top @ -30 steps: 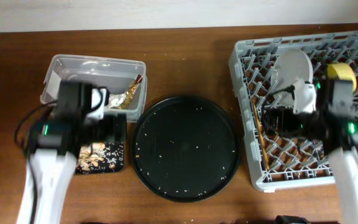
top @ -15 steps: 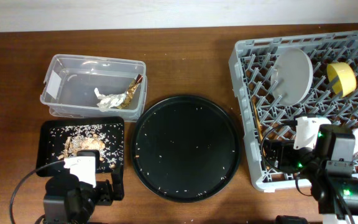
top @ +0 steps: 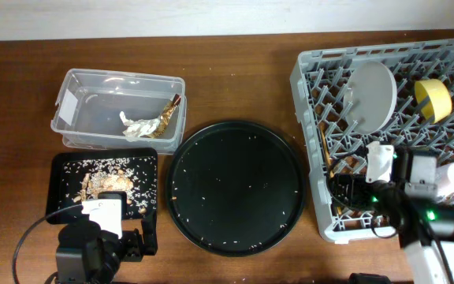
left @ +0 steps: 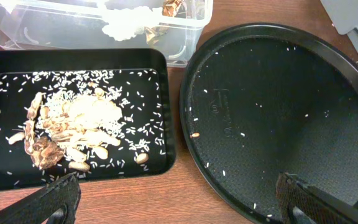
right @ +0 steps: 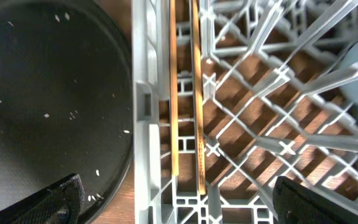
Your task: Sort waste into correct bins and load items into the dishwasher rack
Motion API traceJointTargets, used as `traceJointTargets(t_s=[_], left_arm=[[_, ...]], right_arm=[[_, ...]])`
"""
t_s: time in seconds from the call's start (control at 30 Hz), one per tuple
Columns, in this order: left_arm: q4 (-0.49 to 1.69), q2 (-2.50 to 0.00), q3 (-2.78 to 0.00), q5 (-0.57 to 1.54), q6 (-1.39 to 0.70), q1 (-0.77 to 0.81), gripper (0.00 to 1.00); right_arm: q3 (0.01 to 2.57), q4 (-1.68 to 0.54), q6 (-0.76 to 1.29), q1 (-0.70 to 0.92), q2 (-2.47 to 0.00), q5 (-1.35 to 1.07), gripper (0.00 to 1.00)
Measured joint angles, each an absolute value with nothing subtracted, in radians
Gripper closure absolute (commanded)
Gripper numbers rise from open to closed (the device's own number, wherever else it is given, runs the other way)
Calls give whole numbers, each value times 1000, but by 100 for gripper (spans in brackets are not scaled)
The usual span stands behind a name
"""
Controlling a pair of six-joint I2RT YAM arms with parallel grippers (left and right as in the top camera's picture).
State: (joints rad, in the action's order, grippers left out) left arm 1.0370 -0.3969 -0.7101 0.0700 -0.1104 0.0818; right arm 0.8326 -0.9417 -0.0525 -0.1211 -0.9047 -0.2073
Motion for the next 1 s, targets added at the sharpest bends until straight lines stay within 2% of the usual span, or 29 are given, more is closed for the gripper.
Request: traceJointTargets(t_s=[0.13,0.37,0.5,0.7,0.8,0.93,1.0], left_arm=[[1037,-397,-710,70,-110,82,1],[1040,-396,-708,70,-110,82,1],[1039,-396,-708,70,-110,82,1],[1039,-396,-708,70,-110,82,1],[1040,-396,-708,70,-110,82,1],[1040,-396,-708,70,-110,82,1],[1039,-396,-707,70,-110,82,1]], right_arm=[[796,-924,-52,-97,-654,-204,2],[500,-528,-52,11,-179,-203,2],[318,-299,-53,12,-65,-204,2],[126,45,-54,14,-24,-153,2],[73,72,-53,14,-14,-107,2],[11,-72,-53,11,-12,-75,2],[10,-68,-53,10,-14,-68,2]])
